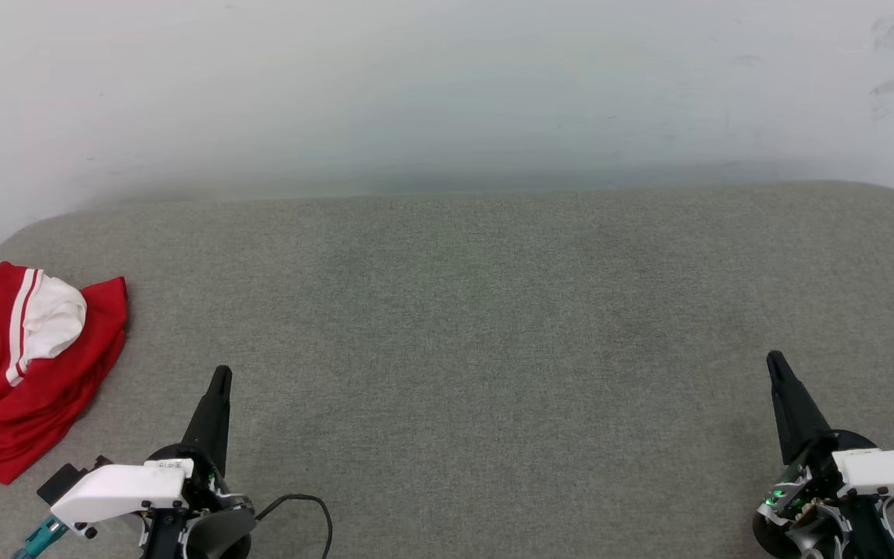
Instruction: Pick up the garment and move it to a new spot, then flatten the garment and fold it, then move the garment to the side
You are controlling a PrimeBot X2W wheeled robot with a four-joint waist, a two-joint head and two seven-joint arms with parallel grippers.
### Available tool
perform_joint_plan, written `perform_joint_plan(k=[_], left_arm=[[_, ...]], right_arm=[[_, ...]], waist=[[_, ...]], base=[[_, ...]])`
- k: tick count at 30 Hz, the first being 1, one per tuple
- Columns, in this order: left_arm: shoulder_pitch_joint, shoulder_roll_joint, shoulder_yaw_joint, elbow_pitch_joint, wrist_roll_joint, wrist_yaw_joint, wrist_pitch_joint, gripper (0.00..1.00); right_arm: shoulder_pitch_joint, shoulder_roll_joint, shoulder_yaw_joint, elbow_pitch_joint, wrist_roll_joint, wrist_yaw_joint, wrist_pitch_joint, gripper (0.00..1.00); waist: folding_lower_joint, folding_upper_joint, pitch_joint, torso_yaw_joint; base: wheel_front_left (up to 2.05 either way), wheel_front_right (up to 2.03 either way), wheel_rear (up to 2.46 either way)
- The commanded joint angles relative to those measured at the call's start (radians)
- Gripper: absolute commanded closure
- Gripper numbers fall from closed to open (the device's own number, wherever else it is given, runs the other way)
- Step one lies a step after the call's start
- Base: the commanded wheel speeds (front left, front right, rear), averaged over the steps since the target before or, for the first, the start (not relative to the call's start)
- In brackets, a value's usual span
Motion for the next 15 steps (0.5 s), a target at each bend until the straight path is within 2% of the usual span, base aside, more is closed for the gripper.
perform_joint_plan(k=[1,4,5,11,15], left_arm=[[-0.005,0.0,0.003,-0.001,0.0,-0.001,0.001,1.0],[-0.005,0.0,0.003,-0.001,0.0,-0.001,0.001,1.0],[0.001,0.0,0.0,0.003,0.0,0.0,0.0,0.0],[0.028,-0.003,-0.007,0.016,0.012,0.0,-0.017,0.0],[0.031,-0.002,0.005,0.004,0.062,0.001,-0.037,0.0]], right_arm=[[-0.011,0.003,0.0,0.0,0.004,0.0,0.001,1.0],[-0.011,0.003,0.0,0.0,0.004,0.0,0.001,1.0],[0.002,0.0,0.0,0.003,0.0,0.0,0.0,0.0],[0.031,0.001,0.003,0.023,-0.013,0.0,-0.017,0.0],[0.036,0.001,-0.002,0.007,-0.065,0.0,-0.037,0.0]], waist=[[0.0,0.0,0.0,0.0],[0.0,0.0,0.0,0.0],[0.0,0.0,0.0,0.0],[0.0,0.0,0.001,0.0],[0.0,0.0,0.002,0.0]], base=[[0.0,0.0,0.0],[0.0,0.0,0.0],[0.0,0.0,0.0],[0.0,0.0,0.0],[0.0,0.0,0.0]])
